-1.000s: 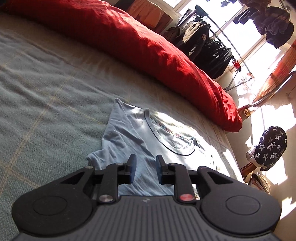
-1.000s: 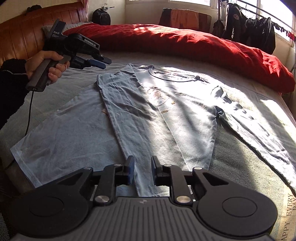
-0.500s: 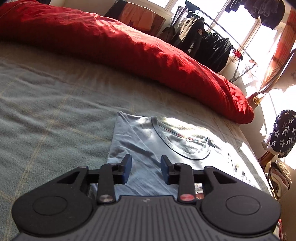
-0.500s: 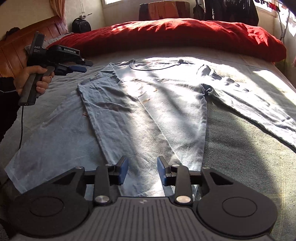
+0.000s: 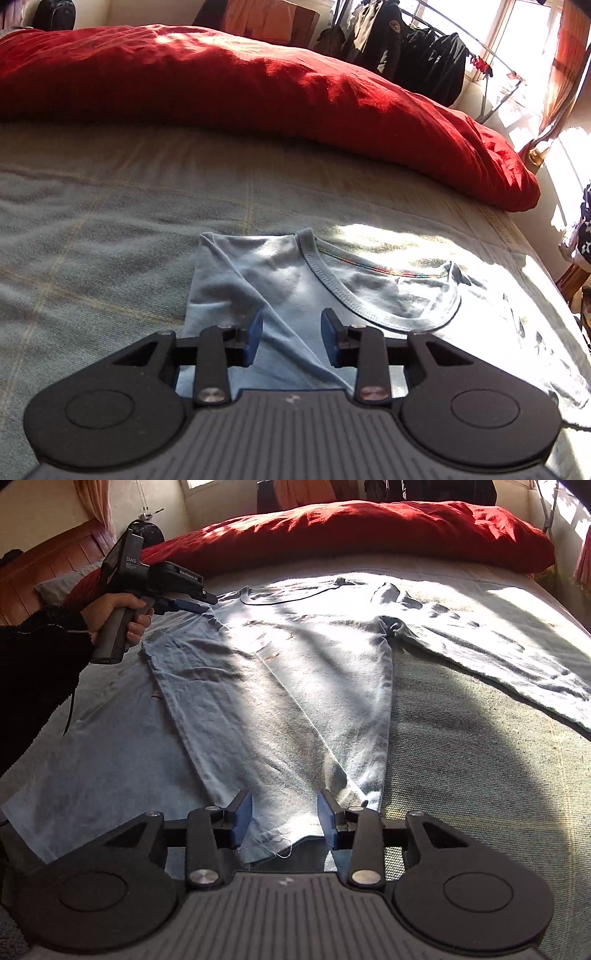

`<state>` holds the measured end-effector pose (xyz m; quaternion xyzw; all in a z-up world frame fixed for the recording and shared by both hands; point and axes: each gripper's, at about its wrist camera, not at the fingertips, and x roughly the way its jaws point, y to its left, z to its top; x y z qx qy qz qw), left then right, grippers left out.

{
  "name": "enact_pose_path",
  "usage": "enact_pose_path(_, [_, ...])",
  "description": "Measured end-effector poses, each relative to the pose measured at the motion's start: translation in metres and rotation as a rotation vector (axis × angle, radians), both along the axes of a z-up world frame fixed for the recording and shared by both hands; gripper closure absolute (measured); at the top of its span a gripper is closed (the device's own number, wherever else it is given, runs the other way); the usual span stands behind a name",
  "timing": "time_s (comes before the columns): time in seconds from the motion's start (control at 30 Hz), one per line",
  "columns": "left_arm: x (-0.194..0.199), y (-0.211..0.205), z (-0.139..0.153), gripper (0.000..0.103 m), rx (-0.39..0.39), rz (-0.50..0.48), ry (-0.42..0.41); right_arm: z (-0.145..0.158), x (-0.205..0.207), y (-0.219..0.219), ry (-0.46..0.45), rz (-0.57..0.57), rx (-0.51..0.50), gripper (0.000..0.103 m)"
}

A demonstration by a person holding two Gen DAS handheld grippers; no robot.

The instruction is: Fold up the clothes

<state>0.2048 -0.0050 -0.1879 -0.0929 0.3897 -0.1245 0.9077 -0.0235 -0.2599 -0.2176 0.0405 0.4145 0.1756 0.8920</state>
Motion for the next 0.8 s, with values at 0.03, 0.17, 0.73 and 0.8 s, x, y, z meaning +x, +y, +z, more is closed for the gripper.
enact_pose_path(0.03, [-0.015, -0.009, 0.005, 0.065, 0.018, -0.050, -0.001, 0.002, -0.003, 0.000, -0.006, 0.000, 0.007, 0.051])
enact_pose_path(0.17, [-0.087, -0.048, 0.021, 0.051, 0.122, -0.264, -0.056, 0.012, -0.016, 0.001, -0.036, -0.005, 0.034, 0.037])
enact_pose_path(0.73, [-0.245, -0.087, 0.013, 0.039, 0.214, -0.243, -0.047, 0.046, -0.108, -0.021, -0.134, -0.092, 0.148, 0.018])
enact_pose_path(0.8, [-0.261, -0.087, 0.015, 0.039, 0.250, -0.221, -0.077, 0.040, -0.107, -0.019, -0.118, -0.080, 0.161, 0.017])
